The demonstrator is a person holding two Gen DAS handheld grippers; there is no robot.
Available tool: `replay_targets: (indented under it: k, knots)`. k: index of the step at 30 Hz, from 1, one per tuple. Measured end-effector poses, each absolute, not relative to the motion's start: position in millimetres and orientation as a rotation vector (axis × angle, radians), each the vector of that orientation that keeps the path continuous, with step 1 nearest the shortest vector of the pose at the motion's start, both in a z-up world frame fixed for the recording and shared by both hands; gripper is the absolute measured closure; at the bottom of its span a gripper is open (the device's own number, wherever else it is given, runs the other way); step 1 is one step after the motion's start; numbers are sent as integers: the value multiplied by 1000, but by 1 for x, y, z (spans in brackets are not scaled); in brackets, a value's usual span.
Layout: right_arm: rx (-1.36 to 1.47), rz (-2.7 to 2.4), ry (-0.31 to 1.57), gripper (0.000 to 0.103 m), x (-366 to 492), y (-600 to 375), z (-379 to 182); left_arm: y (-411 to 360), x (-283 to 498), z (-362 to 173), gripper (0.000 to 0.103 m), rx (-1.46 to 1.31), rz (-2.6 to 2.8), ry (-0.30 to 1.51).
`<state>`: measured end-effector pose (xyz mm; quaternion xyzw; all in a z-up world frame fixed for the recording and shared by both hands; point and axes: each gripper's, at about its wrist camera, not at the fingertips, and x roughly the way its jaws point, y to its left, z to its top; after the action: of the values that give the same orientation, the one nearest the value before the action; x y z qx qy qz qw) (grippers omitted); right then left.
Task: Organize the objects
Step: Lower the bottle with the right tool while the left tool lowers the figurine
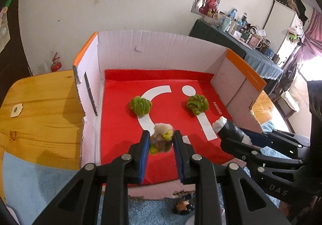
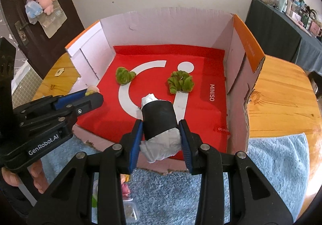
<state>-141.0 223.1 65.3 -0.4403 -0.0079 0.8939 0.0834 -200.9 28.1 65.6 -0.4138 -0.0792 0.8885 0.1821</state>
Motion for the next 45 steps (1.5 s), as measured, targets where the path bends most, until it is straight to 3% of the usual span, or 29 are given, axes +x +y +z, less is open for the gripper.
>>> replay_targets:
  k: [45]
  knots:
    - [-1431,2541,-13,68,-174,251,41,34,-244,36,78,-1319,2450,-220]
